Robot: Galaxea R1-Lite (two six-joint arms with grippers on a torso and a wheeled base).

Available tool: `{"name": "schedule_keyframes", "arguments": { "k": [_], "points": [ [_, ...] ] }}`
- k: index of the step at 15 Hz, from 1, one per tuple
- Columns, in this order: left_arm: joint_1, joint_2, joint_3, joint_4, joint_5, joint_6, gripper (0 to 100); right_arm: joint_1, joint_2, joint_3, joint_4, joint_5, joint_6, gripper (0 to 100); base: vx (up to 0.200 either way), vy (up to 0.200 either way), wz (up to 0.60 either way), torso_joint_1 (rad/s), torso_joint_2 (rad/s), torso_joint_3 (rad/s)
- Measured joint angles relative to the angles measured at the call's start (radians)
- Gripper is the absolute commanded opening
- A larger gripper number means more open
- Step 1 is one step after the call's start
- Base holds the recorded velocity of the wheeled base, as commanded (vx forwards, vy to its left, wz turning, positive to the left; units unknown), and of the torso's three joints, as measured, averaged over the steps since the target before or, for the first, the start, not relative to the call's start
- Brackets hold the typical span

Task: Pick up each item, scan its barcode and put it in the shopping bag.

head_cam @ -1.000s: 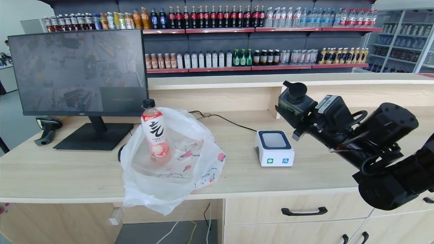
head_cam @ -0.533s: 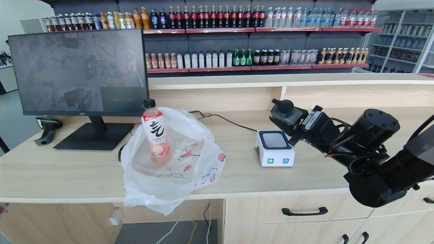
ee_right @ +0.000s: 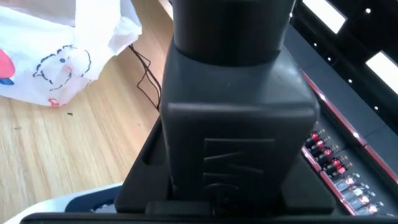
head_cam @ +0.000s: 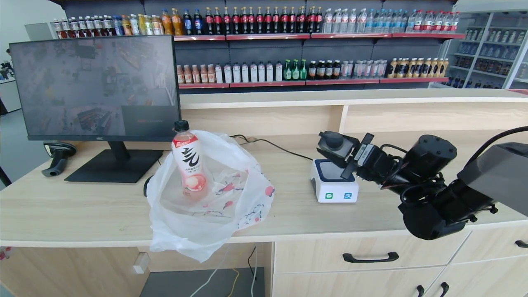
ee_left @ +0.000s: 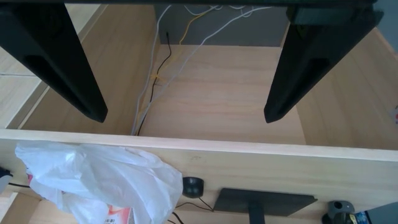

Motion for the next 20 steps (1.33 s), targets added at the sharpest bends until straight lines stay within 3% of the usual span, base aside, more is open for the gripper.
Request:
{"name": "schedule_keyframes", "arguments": {
  "k": [20],
  "points": [
    [0.000,0.000,0.000,-0.006,0.000,0.001,100,-0.024,0.067,-0.003,0.000,0.030,-0.002,0,0.000,0.000,0.00,0.000,0.00,0.000]
  ]
}}
